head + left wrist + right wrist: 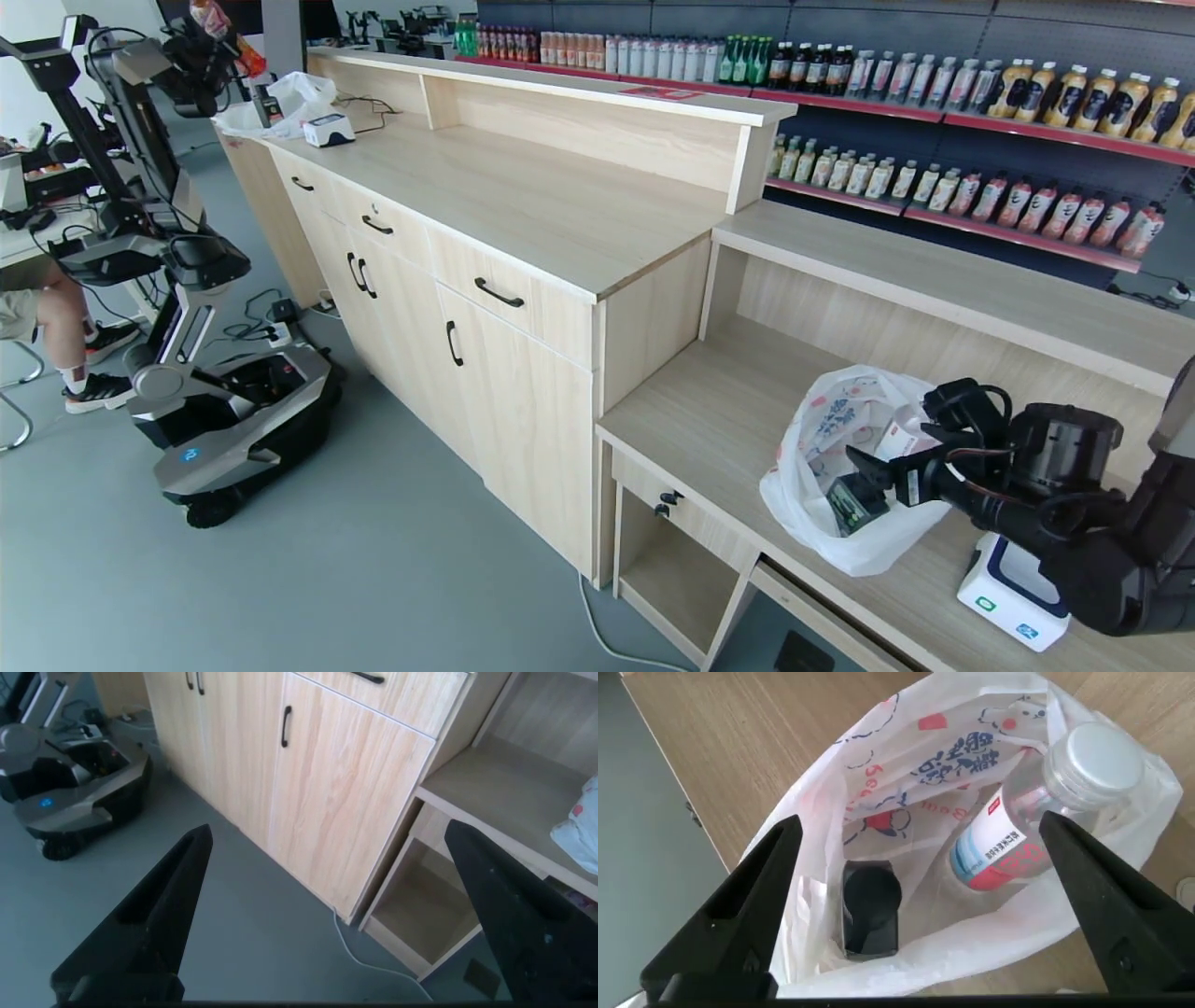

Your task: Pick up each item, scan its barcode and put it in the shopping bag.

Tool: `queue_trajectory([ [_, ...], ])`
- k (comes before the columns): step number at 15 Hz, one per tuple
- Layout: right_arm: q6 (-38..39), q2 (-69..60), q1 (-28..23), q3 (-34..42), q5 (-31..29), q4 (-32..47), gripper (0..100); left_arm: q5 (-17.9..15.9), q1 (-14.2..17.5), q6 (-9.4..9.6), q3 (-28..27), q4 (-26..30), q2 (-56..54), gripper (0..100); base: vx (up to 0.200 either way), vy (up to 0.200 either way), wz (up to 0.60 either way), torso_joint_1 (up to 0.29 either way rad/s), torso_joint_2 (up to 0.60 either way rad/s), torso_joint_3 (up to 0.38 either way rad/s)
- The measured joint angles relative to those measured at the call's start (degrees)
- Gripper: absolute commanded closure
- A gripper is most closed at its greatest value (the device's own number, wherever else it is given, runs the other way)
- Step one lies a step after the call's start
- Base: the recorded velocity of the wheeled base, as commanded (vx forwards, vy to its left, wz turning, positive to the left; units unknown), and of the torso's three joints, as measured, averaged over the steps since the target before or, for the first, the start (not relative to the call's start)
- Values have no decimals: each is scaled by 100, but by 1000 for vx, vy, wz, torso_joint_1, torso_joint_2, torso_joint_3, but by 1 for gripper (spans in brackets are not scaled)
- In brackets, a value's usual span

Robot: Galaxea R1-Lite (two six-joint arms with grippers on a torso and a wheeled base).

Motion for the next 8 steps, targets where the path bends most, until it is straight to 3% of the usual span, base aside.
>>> queue_trajectory([
  [3,-449,-1264,-450,110,-6,1337,0,0,-5,0,0,0,0,0,0,0,0,0,0,0],
  [5,-930,-2083,-1075,163,-9,2130,0,0,-5,0,0,0,0,0,0,0,-600,2,7,2],
  [8,-1100,-2803,-1833,212,-105,2403,0,0,-10,0,0,2,0,0,0,0,-600,1,-1,1],
])
